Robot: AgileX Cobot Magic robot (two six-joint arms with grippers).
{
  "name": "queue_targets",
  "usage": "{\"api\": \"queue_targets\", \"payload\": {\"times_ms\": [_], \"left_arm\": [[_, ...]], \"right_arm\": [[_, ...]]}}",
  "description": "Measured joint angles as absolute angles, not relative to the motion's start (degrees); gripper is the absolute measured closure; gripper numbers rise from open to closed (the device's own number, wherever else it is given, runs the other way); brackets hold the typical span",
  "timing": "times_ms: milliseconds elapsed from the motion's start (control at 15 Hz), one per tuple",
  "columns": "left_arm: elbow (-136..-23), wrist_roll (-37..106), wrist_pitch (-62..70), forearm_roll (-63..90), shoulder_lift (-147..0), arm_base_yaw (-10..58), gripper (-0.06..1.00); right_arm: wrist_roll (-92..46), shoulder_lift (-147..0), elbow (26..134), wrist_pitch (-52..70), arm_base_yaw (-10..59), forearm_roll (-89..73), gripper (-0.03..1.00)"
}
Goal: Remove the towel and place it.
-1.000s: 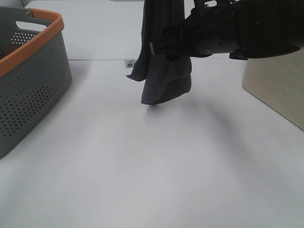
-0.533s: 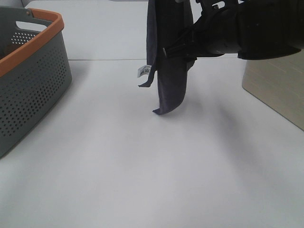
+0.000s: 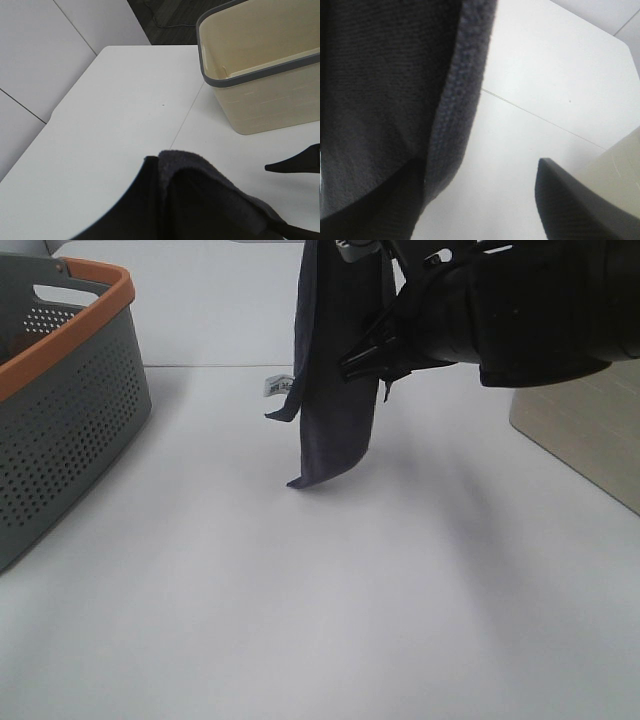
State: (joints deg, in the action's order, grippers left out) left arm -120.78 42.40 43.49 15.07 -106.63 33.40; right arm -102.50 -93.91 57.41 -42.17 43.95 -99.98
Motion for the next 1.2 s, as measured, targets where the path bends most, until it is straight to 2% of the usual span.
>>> {"api": "queue_targets", "payload": {"times_ms": [733,867,1000,1200], "left_arm": [[-120.78,41.6,43.49,15.24,-106.63,33.4,0.94],[-120.78,41.31,43.49,15.24,-106.63,33.4,0.94],[-120.78,41.31,43.49,15.24,-106.63,33.4,0.94],[-120.78,41.31,43.49,15.24,-106.63,33.4,0.94]], "right_arm": [[-99.52,-93.91,54.03,-39.88,43.95,-100.1,0.42],[-95.63,-93.91,54.03,-39.36,43.95,-100.1,0.42],[-84.0,-93.91,54.03,-38.9,43.95,-98.61,0.43],[-78.04,-94.31,54.03,-38.85,43.95,-94.37,0.47]]}}
